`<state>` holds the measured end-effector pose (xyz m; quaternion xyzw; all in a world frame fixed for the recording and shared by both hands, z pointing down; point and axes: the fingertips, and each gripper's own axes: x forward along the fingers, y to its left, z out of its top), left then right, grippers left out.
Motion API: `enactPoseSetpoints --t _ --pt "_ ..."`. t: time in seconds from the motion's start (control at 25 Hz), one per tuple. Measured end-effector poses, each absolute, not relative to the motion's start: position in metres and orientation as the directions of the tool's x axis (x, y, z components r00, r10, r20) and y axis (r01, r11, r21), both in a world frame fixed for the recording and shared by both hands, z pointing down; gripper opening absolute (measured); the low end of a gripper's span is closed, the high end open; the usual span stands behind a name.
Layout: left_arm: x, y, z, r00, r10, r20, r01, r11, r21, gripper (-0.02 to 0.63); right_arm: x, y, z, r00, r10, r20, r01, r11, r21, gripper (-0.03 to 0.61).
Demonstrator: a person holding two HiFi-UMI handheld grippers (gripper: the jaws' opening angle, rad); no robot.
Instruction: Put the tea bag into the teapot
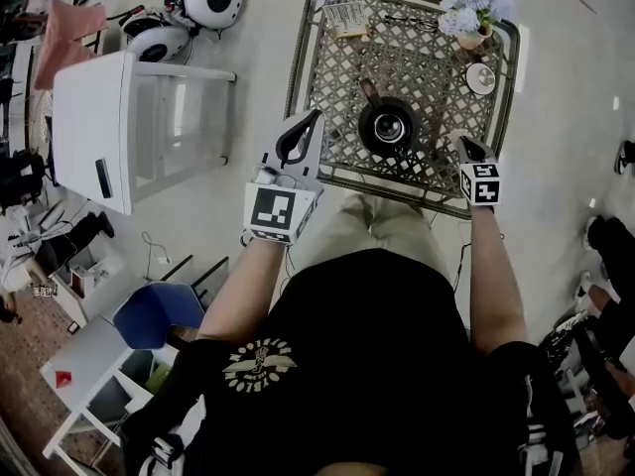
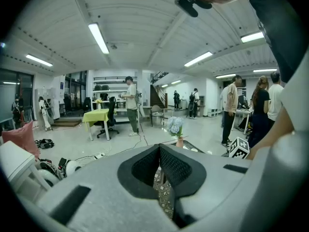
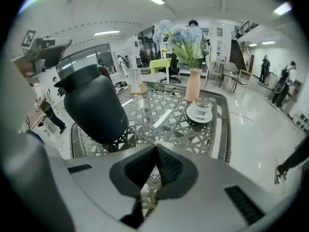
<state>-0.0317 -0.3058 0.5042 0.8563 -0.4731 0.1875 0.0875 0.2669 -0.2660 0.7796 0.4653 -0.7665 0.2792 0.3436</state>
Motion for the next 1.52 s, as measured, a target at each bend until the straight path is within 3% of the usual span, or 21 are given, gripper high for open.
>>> enactPoseSetpoints --t 0.68,1.2,1.52 --pt "-0.079 -0.290 0.435 0.491 -0.836 0.243 -0.858 -0.513 -0.033 -0.005 0.258 -0.263 0.658 -0.336 -0.650 0.682 -0.930 0.342 -0.132 0.009" --pt "-0.088 -0.282 0.402 0.503 -0.846 0.175 -0.853 -0.518 -0.054 -0.005 0.223 -0.262 0.539 -0.401 -0.751 0.525 -0.905 0.415 -0.098 0.009" --pt "-0.111 -0.268 0.393 0.487 -0.858 0.164 -0.863 -0.502 -0.059 -0.005 0.165 -0.272 0.509 -0.485 -0.737 0.471 -0.856 0.510 -0.082 0.009"
